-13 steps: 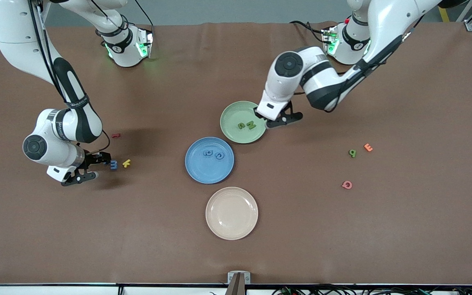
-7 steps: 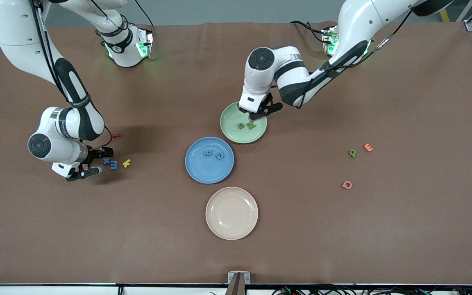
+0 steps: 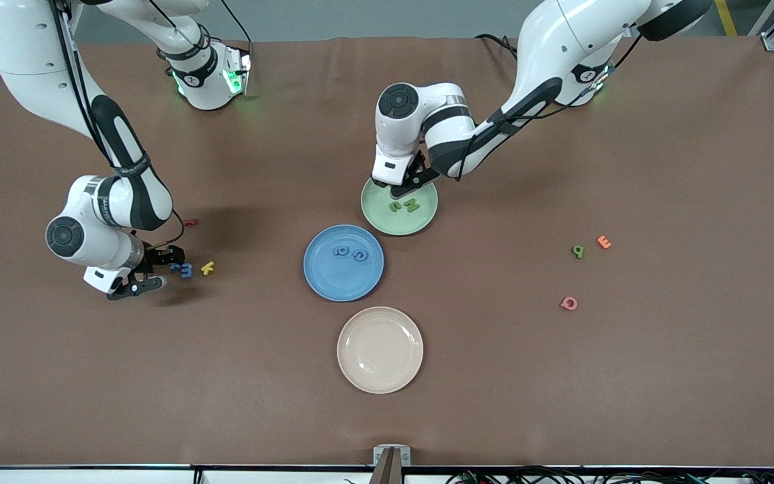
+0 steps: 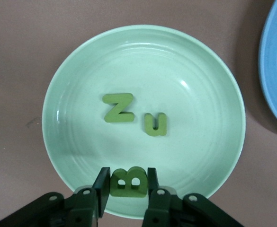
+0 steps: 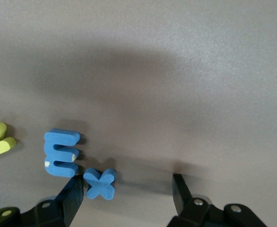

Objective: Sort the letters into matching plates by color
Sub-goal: 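Carry green B to the green plate with the left gripper and release, then grasp blue X with the right gripper while the left gripper returns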

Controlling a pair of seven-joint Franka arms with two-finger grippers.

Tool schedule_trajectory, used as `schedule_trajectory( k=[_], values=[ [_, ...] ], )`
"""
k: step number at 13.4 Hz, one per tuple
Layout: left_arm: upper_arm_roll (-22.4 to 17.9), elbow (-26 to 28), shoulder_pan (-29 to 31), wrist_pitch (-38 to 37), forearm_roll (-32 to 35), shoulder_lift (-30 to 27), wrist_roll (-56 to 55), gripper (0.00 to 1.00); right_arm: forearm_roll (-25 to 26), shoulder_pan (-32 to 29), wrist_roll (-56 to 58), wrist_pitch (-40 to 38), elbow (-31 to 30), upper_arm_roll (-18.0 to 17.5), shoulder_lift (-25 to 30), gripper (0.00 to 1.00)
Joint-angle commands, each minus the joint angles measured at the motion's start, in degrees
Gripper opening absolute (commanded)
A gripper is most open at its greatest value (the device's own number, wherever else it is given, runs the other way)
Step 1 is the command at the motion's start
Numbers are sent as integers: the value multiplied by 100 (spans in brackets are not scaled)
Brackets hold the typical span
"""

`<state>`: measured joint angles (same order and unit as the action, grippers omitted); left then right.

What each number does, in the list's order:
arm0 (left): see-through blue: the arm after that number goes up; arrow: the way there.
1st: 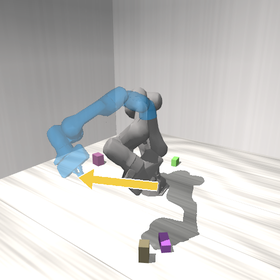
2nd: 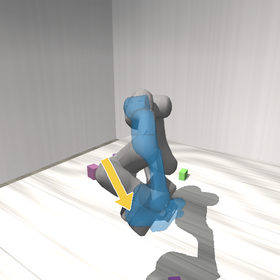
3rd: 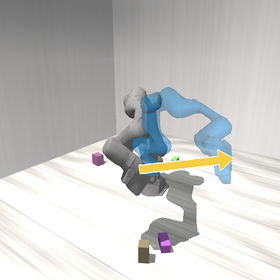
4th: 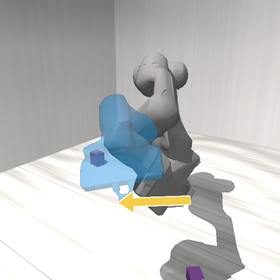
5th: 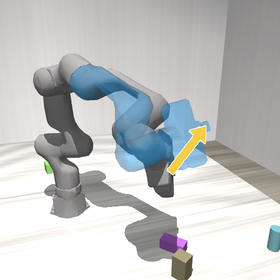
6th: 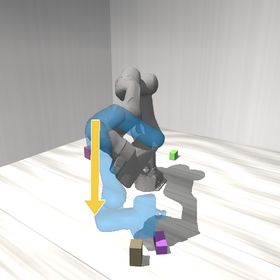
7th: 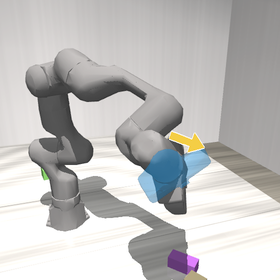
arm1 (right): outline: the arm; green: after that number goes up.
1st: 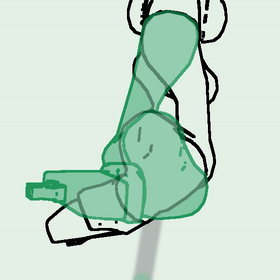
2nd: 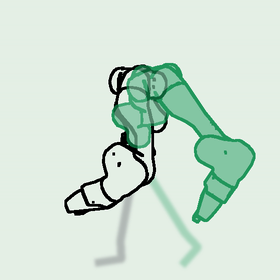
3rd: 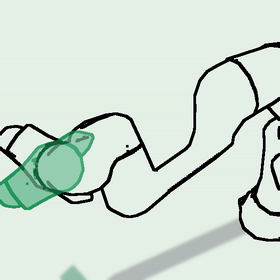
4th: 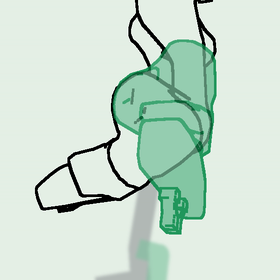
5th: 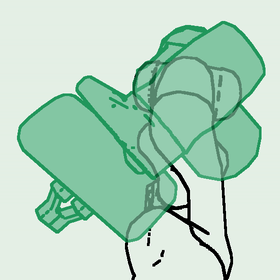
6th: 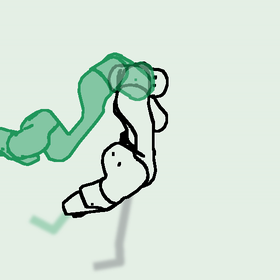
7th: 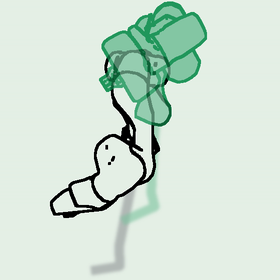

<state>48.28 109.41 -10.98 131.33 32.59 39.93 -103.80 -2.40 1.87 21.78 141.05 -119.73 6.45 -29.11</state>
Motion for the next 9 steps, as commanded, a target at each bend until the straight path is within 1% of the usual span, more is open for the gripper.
schedule_trajectory(
  k=[1,3,5,6,8,9],
  values=[
    [-29,-183,-18,-54,107,68,-88,100,-112,-126,125,90,2,-100,-33,79],
    [-108,-271,9,-72,116,51,-70,100,-112,-126,125,98,2,-100,-51,71],
    [-161,-420,44,-177,125,15,-61,100,-112,-126,125,98,11,-100,-51,60],
    [-187,-516,79,-404,133,15,-44,100,-112,-126,125,98,11,-100,-51,53],
    [-493,-876,79,-1027,273,-20,297,100,-112,-126,116,98,20,-100,-51,41],
    [-573,-973,88,-1248,309,-29,465,100,-112,-126,116,90,20,-100,-51,35]
  ],
)
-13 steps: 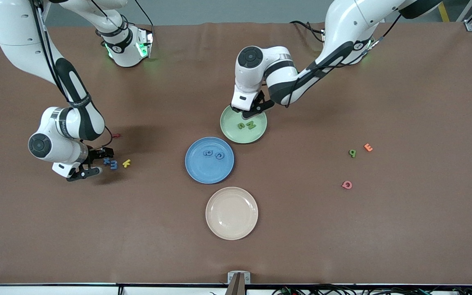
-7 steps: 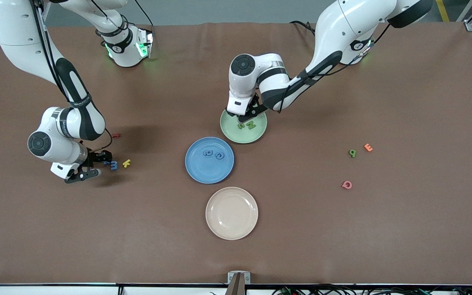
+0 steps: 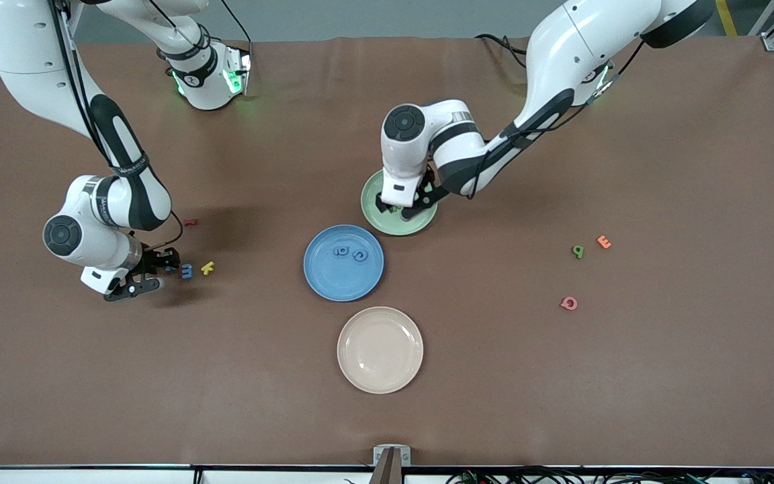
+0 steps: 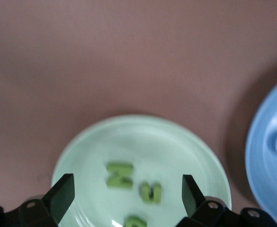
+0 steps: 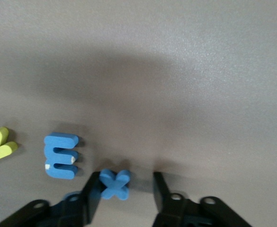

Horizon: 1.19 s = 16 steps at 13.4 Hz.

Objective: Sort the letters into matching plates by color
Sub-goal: 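Grasp blue X with the right gripper while the left gripper returns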

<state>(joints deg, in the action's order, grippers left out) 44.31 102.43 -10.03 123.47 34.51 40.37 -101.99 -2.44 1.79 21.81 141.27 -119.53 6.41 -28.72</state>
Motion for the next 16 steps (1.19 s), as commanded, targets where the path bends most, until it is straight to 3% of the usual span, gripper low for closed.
schedule_trajectory(
  k=[1,5,9,12,16],
  values=[
    [-343,-406,9,-551,161,-82,477,100,-107,-118,113,67,0,-96,-90,29],
    [-915,-460,79,-561,600,-161,1101,100,-107,-109,113,58,9,-96,-90,17],
    [-986,-601,588,-570,627,-336,2083,100,-107,-65,78,-47,122,-104,-3,13],
    [-1345,-566,704,-657,391,-985,3191,100,-107,101,25,-975,604,-96,147,14],
    [-1889,-583,844,-877,-600,-1873,5017,100,-99,496,-650,-1917,1290,-96,174,14]
  ],
)
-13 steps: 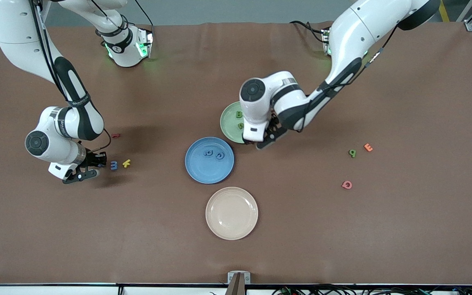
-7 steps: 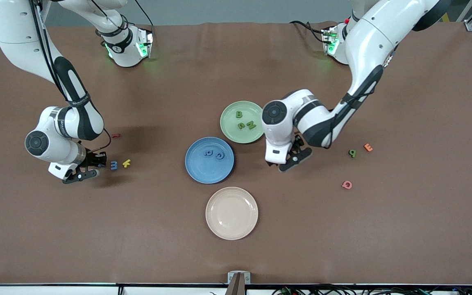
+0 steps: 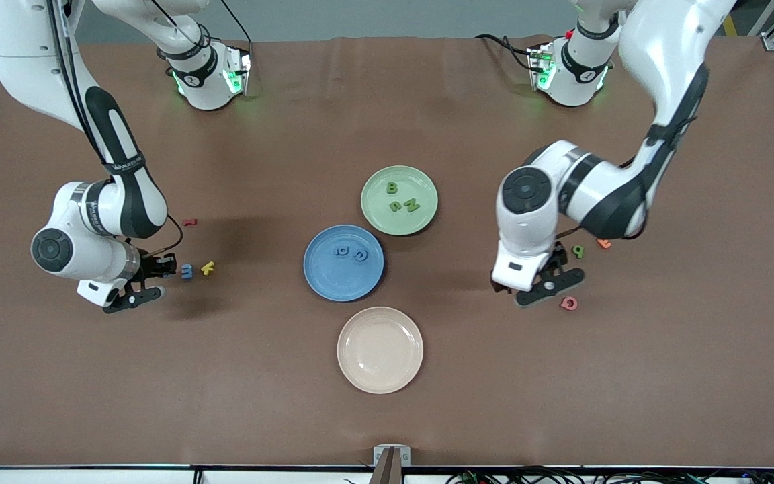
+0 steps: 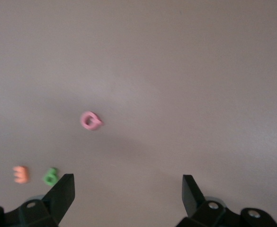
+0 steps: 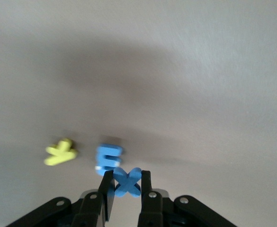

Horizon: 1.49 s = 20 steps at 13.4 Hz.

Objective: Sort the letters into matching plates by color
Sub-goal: 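Grasp blue X with the right gripper while the left gripper returns, then place blue X on the blue plate with the right gripper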

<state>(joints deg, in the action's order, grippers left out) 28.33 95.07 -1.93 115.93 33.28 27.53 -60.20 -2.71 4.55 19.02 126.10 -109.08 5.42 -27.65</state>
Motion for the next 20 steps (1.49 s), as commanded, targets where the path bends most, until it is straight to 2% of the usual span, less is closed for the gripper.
schedule_trajectory(
  k=[1,4,8,10,14,16,20],
  values=[
    [-546,152,44,-124,-829,-835,1348,100,-72,396,-660,-628,403,3,67,14],
    [-1109,152,61,-491,-1656,-1424,2501,100,-72,1133,-2003,-1007,756,3,67,14],
    [-1716,187,61,-1045,-2255,-2250,3705,100,-98,2162,-3928,-964,1063,-5,-12,14],
    [-1962,179,61,-1431,-2562,-2637,3910,100,-159,2575,-4712,-921,1397,-5,-292,14],
    [-2121,152,35,-2161,-2870,-3165,4076,100,-845,2945,-5188,-465,1837,-5,-855,14],
    [-2498,170,17,-2373,-3396,-3359,4436,100,-846,3060,-5434,-271,1916,-5,-1031,14],
    [-2570,231,-44,-2777,-3504,-3693,4596,100,-846,3148,-5611,46,2057,-5,-1304,14]
  ],
)
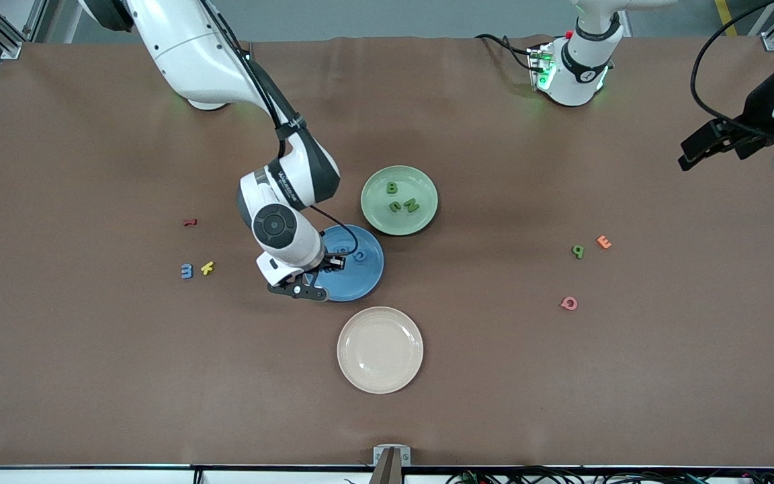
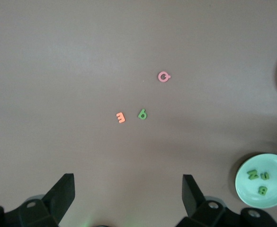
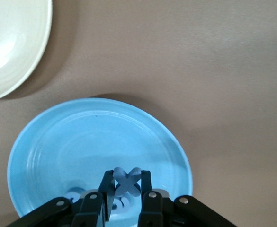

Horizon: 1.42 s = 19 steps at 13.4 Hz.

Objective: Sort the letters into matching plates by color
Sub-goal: 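Place blue X on the blue plate with the right gripper, then return the right gripper to blue E while the left gripper reaches green b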

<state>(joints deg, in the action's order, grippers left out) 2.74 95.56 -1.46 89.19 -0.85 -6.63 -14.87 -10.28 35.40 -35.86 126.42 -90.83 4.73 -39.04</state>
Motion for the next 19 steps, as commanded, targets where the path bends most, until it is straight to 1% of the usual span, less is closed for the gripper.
schedule_trajectory(
  k=[1,3,5,6,7,8,9,10,11,12,14,16,17,19],
  values=[
    [-10,234,-160,-113,-74,-381,64,100,-88,64,-123,23,293,63,-209,14],
    [-97,173,-371,-235,-30,-392,55,100,-97,72,-123,66,382,63,-358,14],
    [-98,138,-355,-236,-29,-313,72,100,-97,99,-123,242,382,63,-420,14],
    [-89,121,-337,-218,-29,-269,81,100,-97,99,-123,251,382,63,-429,16],
    [-89,103,-320,-209,-29,-242,81,100,-97,99,-115,243,382,63,-420,20],
    [-98,85,-302,-209,-38,-233,90,100,-97,90,-115,234,382,63,-420,41],
    [-98,94,-293,-201,-21,-224,90,100,-97,90,-115,225,382,63,-412,77],
    [-98,129,-293,-201,14,-189,81,100,-97,73,-115,173,382,72,-385,90],
    [-98,190,-293,-166,15,-163,90,100,-97,64,-88,129,373,72,-350,97],
    [-89,278,-310,-9,23,-145,81,100,-88,64,-80,-11,338,72,-280,99],
    [-54,418,-345,185,23,-32,90,100,-54,-24,-9,-939,329,142,149,99],
    [-28,778,-381,702,32,135,90,100,-44,-366,340,-1792,224,178,710,99],
    [42,962,-416,1070,41,284,99,100,-27,-532,647,-2066,84,186,983,99],
    [236,1069,-425,1424,102,653,116,100,209,-954,1367,-2236,-354,195,1458,99]
  ],
)
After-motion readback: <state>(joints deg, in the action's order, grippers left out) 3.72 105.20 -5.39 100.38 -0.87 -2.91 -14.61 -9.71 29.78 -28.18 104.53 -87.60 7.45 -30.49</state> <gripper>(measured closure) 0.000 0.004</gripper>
